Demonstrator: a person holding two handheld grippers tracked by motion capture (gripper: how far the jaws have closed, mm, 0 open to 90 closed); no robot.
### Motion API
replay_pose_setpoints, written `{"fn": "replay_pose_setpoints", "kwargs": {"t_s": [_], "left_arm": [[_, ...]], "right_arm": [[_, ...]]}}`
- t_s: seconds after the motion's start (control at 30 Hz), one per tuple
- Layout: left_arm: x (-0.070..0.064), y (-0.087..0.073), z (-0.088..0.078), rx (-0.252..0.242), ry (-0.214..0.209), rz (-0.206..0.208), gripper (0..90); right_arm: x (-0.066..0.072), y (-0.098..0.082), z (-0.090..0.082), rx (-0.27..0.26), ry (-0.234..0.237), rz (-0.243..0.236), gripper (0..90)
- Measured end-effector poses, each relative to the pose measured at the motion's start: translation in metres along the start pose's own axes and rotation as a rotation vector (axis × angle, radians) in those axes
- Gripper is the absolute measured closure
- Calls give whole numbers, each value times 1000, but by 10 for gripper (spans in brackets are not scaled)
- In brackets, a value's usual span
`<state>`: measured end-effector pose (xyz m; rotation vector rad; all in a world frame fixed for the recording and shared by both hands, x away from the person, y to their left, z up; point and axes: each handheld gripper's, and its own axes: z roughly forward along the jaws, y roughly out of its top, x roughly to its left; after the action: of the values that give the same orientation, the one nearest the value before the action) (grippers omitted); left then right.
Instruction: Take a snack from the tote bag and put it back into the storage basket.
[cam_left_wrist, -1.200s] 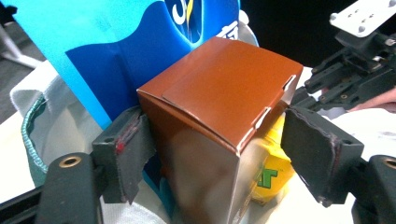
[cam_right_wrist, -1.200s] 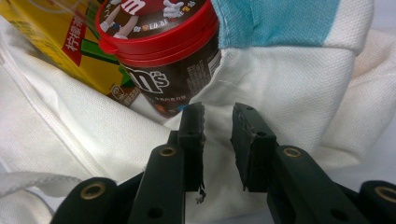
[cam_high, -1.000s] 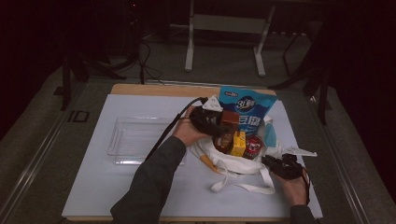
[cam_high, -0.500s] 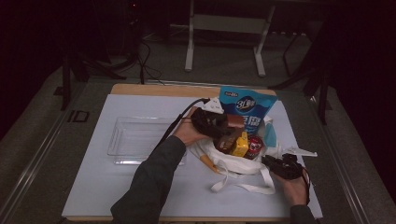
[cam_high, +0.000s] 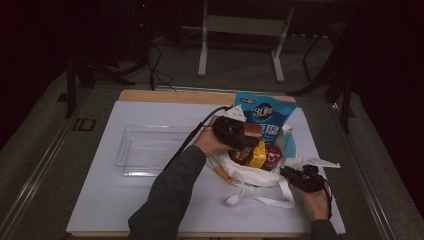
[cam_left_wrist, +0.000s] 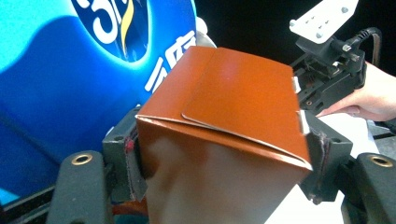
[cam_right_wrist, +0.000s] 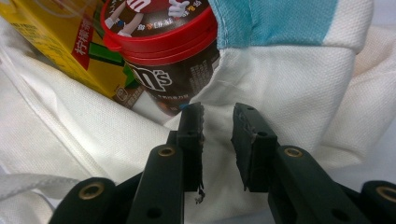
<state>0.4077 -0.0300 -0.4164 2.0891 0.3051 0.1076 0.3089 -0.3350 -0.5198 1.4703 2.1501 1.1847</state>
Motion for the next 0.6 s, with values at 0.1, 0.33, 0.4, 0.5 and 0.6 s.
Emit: {"fn": "replay_pose_setpoints", "kwargs": {"t_s": [0.1, 0.33, 0.4, 0.5, 0.6], "left_arm": [[0, 3, 1, 15, 10, 12, 342], [-7, 6, 5, 11, 19, 51, 417], [-7, 7, 7, 12, 10, 60, 413], [-6, 8, 10, -1, -2, 48, 400], [-3, 7, 12, -19, -11, 27, 386]], "right_arm": [[-1, 0, 0, 0, 3, 1, 729], [-1, 0, 0, -2, 9, 7, 727], [-1, 0, 0, -2, 10, 7, 726], [-1, 0, 0, -2, 10, 8, 724], [-2, 0, 0, -2, 11, 9, 725]]}}
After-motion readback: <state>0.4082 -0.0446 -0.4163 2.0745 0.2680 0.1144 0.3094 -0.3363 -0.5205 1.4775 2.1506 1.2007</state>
